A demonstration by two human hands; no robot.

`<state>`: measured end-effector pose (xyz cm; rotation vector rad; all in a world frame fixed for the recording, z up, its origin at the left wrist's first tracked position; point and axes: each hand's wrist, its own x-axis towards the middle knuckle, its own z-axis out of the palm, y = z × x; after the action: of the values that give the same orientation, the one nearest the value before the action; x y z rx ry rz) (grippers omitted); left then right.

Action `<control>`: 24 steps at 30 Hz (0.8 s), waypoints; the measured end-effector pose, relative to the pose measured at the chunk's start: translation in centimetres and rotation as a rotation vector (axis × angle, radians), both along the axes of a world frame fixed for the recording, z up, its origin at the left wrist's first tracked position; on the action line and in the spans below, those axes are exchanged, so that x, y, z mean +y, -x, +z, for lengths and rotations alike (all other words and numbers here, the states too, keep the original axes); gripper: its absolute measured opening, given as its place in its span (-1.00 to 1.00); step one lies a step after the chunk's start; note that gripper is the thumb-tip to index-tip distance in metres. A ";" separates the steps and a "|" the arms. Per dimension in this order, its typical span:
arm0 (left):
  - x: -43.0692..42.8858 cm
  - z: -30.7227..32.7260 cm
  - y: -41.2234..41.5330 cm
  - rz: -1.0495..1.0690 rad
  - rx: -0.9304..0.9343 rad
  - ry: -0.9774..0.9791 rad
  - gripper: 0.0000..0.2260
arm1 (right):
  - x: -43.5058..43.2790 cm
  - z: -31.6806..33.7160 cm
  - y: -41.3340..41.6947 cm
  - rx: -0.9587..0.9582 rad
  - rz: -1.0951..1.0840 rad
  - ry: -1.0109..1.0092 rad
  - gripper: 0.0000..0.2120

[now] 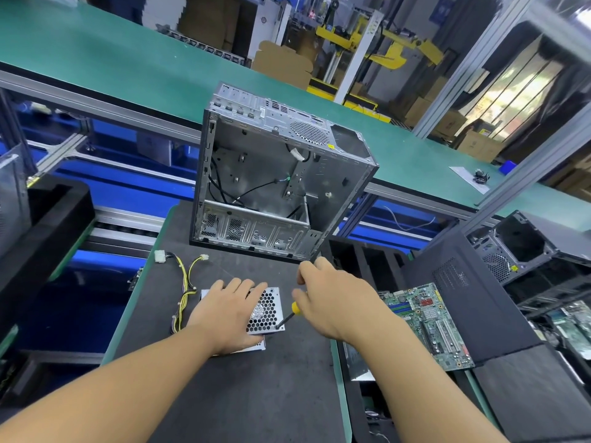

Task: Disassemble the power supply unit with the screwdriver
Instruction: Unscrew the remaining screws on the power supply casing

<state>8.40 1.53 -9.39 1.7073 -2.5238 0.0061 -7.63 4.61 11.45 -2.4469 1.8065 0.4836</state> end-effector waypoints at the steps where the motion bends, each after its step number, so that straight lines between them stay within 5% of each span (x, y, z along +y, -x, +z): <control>1: 0.0 0.1 0.0 -0.003 0.006 0.006 -0.05 | 0.0 -0.1 0.0 0.028 0.008 0.059 -0.77; 5: 0.1 0.9 -0.2 -0.108 0.121 0.041 -0.12 | 0.0 -0.5 0.3 -0.037 0.059 0.077 -0.85; 13: 0.6 2.1 1.1 -0.092 0.512 -0.048 -0.79 | -0.1 0.5 0.7 -0.256 0.025 -0.034 -0.74; 24: 0.7 2.1 2.6 -0.001 0.549 -0.077 -0.85 | 0.3 1.5 1.5 -0.341 0.019 -0.002 -0.73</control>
<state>5.77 2.27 -7.24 1.4723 -2.1345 -0.4933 -9.13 4.94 12.98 -2.3681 1.6414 0.0609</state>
